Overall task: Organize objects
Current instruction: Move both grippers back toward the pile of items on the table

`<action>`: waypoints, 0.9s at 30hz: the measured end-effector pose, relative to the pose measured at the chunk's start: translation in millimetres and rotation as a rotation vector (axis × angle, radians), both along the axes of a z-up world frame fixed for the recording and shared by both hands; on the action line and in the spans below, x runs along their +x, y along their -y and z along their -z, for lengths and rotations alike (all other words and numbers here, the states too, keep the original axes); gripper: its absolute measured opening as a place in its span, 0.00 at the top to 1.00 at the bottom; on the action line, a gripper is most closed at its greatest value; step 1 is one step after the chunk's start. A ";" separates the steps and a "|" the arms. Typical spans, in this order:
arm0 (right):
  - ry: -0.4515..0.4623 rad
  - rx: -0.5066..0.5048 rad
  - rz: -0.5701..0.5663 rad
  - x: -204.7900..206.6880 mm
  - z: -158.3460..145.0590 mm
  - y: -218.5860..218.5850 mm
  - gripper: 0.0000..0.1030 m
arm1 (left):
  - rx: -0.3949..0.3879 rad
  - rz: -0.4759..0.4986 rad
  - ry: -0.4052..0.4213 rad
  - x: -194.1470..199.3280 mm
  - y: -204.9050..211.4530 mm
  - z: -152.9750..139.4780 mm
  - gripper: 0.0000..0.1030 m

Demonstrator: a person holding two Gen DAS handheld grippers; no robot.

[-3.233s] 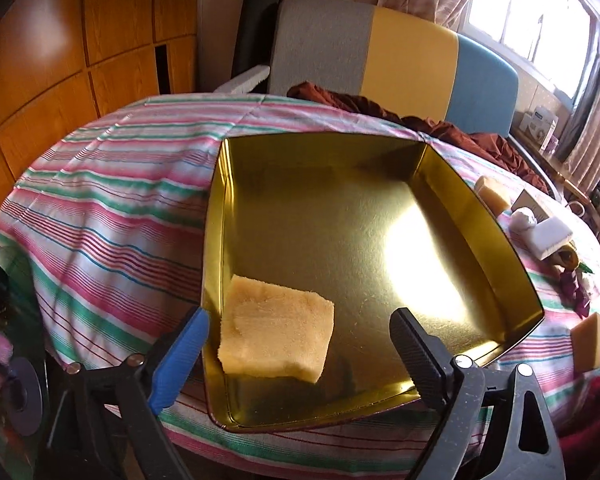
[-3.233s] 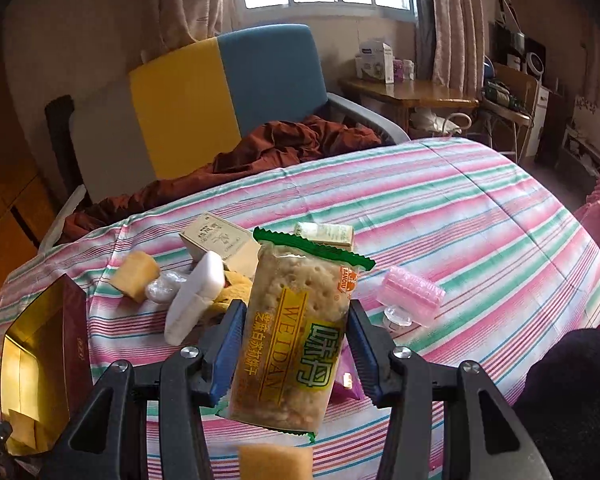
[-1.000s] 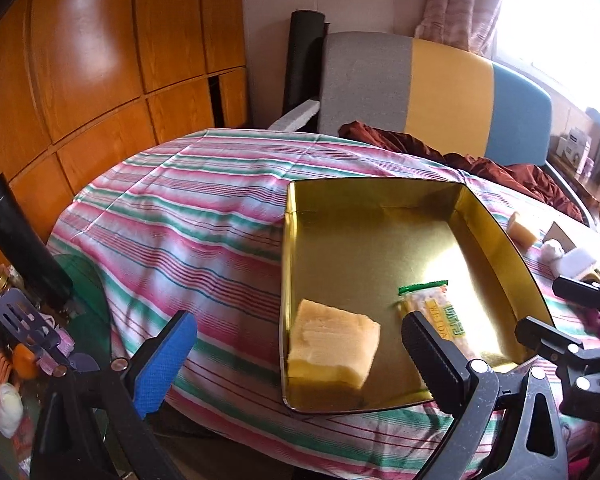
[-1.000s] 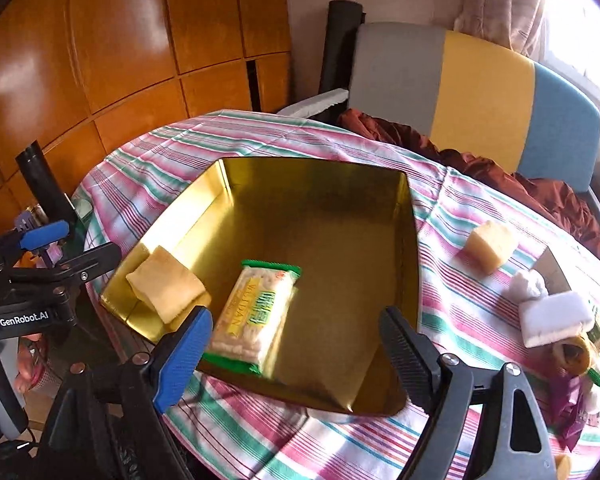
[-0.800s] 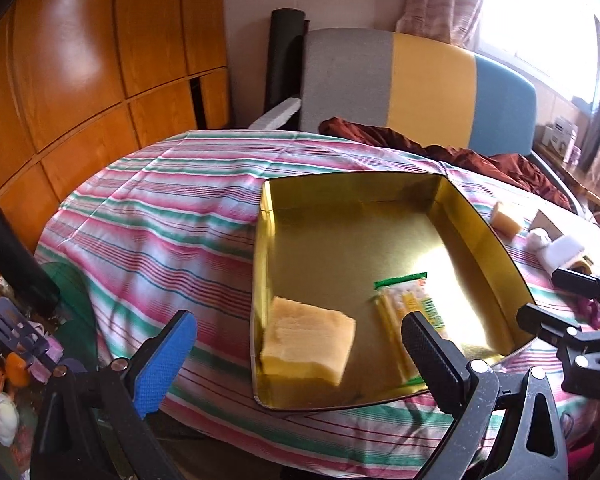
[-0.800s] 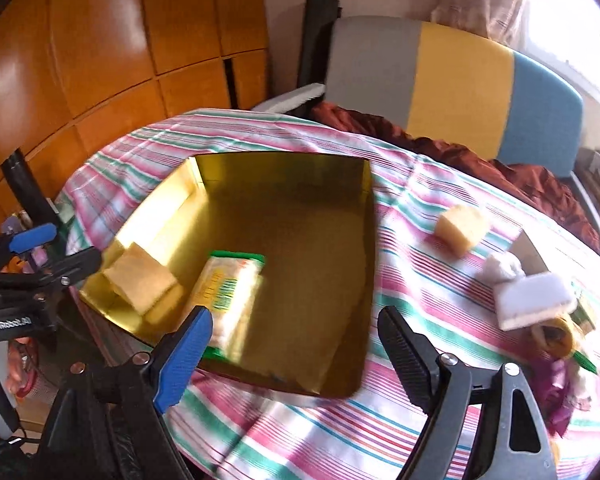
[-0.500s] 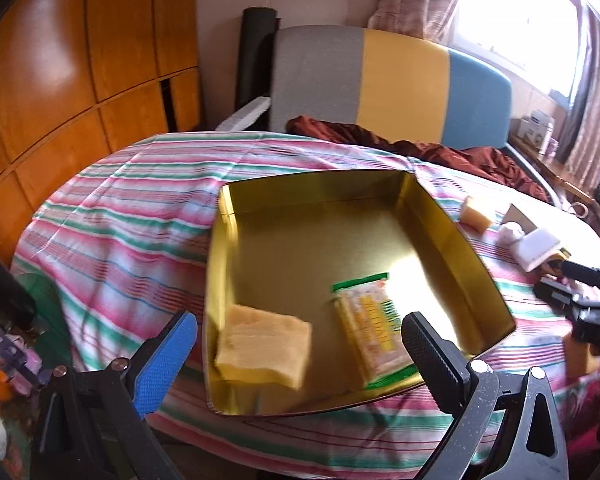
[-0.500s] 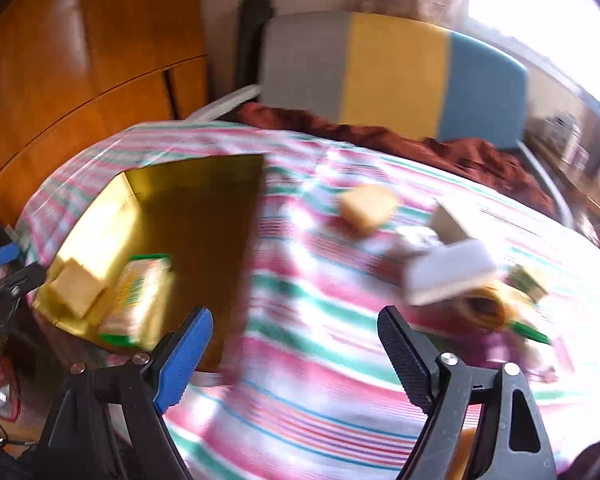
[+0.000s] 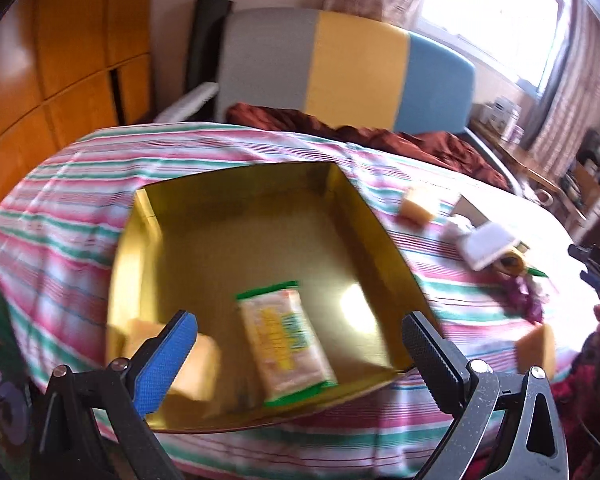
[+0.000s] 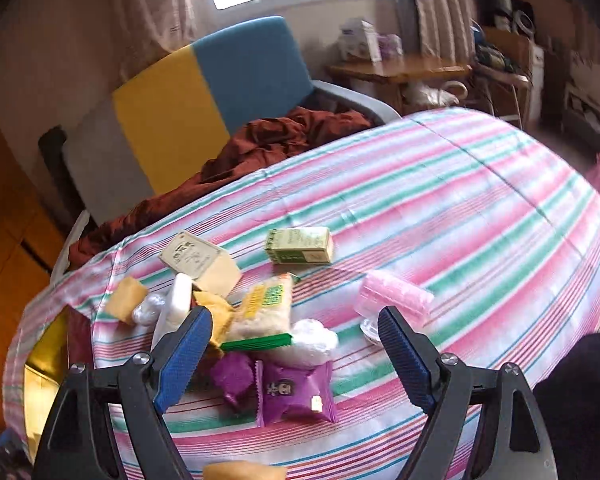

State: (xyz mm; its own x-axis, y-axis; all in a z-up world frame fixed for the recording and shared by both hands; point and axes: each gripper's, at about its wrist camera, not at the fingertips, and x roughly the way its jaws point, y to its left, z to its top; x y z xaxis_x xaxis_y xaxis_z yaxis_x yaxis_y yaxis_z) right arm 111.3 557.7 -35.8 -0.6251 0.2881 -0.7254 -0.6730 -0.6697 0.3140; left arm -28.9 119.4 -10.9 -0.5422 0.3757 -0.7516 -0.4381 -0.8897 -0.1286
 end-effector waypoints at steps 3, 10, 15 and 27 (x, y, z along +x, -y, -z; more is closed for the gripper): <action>-0.029 -0.081 0.059 8.4 5.4 -14.8 0.16 | 0.012 0.100 0.030 4.1 -33.6 -2.5 0.00; -0.018 -0.147 0.070 11.9 13.7 -21.2 0.16 | 0.023 0.307 0.085 19.7 -113.9 -4.0 0.00; 0.018 -0.184 0.060 8.6 23.1 -22.5 0.16 | -0.052 0.420 0.110 31.5 -168.3 9.7 0.01; -0.011 -0.273 0.087 15.9 31.0 -34.4 0.16 | -0.093 0.609 0.228 34.9 -258.0 49.7 0.02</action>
